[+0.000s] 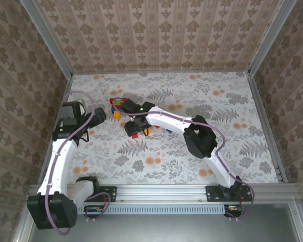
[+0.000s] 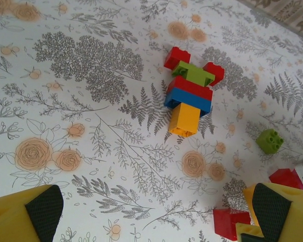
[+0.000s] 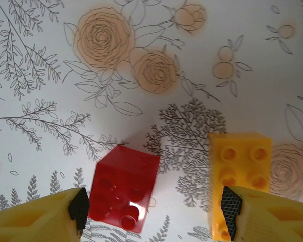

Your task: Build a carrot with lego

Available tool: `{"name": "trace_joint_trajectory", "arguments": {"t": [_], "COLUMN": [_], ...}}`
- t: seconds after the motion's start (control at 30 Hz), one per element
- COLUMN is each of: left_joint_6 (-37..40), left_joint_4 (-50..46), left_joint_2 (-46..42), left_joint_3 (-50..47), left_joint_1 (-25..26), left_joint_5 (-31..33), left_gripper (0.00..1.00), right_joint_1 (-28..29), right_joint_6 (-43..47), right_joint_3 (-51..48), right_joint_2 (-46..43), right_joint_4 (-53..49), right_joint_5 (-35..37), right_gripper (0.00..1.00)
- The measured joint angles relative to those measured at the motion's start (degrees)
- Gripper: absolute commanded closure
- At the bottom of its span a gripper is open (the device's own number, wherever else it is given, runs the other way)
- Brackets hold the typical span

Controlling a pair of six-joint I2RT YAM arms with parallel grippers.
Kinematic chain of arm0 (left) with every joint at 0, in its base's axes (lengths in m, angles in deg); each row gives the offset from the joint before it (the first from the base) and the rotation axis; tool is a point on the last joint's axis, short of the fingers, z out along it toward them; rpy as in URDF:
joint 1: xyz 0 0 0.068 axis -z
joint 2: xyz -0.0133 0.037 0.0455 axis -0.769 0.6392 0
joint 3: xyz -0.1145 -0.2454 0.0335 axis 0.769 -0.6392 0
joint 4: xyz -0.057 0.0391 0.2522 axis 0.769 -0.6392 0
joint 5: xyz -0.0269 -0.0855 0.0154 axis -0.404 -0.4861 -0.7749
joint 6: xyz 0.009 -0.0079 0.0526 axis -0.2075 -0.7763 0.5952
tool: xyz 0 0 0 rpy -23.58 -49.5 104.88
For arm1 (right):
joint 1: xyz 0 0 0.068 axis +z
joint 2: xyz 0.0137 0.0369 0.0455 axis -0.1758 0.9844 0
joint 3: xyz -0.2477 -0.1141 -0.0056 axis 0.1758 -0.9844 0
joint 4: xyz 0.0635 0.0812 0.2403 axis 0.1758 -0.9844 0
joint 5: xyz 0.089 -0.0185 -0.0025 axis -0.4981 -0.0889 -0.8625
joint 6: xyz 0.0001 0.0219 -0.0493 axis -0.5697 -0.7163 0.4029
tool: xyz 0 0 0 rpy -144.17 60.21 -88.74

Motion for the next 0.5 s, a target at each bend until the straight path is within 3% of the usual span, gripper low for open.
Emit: {"name": "trace_joint_trajectory", "arguments": {"t": [0.5], "left_joint_6": [0.3], "left_joint_4": [0.2], "left_joint_2": [0.9], "left_joint_3": [0.0], "left_joint_1": [-0.9], "left_joint_5": [-1.3], "left_gripper": [0.00], "right_joint_1": [1.2], "right_joint_6": [0.0], "right_joint_3": [2.9], "right_joint_2": [1.7], "right_joint_4": [-2.6], "right_joint_5": [0.0], "right_gripper": [0.32]}}
